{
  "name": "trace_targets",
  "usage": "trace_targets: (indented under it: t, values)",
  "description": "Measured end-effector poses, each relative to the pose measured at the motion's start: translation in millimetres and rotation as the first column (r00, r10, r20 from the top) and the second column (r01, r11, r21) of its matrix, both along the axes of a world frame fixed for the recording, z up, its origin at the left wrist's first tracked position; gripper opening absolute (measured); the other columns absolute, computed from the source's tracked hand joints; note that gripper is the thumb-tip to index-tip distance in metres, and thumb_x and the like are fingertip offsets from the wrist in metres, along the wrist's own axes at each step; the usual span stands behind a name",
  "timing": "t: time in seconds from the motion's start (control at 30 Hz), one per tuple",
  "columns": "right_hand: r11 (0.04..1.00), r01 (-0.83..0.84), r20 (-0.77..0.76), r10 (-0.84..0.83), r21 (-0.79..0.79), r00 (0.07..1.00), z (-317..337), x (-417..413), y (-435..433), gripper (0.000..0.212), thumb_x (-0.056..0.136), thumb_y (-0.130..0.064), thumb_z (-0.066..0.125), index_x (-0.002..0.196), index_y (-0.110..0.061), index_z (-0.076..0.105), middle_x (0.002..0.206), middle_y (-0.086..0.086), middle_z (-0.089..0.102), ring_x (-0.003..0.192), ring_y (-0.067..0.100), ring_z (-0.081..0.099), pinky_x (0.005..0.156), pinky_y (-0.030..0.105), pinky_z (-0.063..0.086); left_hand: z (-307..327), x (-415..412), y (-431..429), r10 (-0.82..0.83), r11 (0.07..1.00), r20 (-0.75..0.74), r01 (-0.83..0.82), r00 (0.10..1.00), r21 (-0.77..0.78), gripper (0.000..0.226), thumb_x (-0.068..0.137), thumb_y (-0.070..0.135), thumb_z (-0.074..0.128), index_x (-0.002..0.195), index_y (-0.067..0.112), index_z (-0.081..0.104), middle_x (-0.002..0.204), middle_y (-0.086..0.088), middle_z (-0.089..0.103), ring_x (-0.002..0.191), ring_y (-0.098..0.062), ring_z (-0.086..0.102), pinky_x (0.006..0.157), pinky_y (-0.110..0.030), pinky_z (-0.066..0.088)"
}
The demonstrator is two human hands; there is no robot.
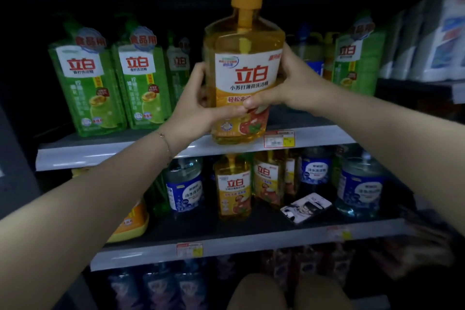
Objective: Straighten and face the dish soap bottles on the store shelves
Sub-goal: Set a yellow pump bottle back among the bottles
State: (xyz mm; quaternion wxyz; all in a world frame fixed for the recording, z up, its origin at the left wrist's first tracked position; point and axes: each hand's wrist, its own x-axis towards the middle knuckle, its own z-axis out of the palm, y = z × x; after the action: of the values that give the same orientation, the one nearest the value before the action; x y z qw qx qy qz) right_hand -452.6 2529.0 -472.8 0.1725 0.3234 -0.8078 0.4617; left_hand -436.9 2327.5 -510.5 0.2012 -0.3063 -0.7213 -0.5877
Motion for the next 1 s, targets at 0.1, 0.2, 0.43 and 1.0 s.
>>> trace_targets:
  t: [0.1, 0.2, 0.43, 1.0]
  values:
    - [0.999, 0.018, 0.030, -0.019, 0.026, 0.999, -21, 13, 7, 0.097, 0.059, -0.022, 0.088, 0.137, -0.026, 0.031, 0.123, -0.014, 0.055, 0.112, -0.003, 0.053, 0.085, 0.014, 0.050, -23, 6, 5, -0.025, 1.000, 0.053, 0.026, 0.998, -0.009, 0.075, 0.063, 0.017, 0.082, 0.127, 0.017, 0.042, 0.122, -0.003, 0.064, 0.110, -0.014, 0.064, 0.084, -0.036, 0.058]
    - [0.999, 0.013, 0.068, -0.016, 0.047, 0.998, -46, 18, 12, 0.094, 0.060, -0.021, 0.088, 0.136, -0.024, 0.033, 0.123, -0.012, 0.056, 0.113, 0.001, 0.055, 0.087, 0.023, 0.053, -48, 10, 8, -0.063, 0.998, 0.107, 0.063, 0.992, 0.011, 0.069, 0.070, 0.006, 0.081, 0.125, 0.025, 0.043, 0.123, 0.000, 0.064, 0.113, -0.013, 0.063, 0.086, -0.035, 0.057]
    - [0.999, -0.035, 0.145, 0.037, -0.013, 0.989, -104, 21, 5, 0.095, 0.057, -0.028, 0.084, 0.136, -0.028, 0.032, 0.125, -0.011, 0.056, 0.115, 0.000, 0.054, 0.090, 0.023, 0.051, -111, 11, 7, -0.049, 0.994, 0.187, 0.028, 0.981, 0.110, 0.065, 0.070, -0.001, 0.081, 0.122, 0.019, 0.049, 0.123, -0.004, 0.064, 0.115, -0.014, 0.061, 0.089, -0.036, 0.056]
    - [0.998, -0.025, 0.359, 0.042, -0.052, 0.933, -245, -25, -88, 0.086, 0.065, -0.005, 0.084, 0.128, -0.035, 0.033, 0.120, -0.019, 0.053, 0.118, 0.003, 0.052, 0.102, 0.045, 0.046, -255, -24, -75, 0.170, 0.966, 0.397, -0.232, 0.902, 0.114, 0.071, 0.065, -0.017, 0.077, 0.129, -0.003, 0.049, 0.126, -0.021, 0.060, 0.119, -0.033, 0.057, 0.088, -0.034, 0.055]
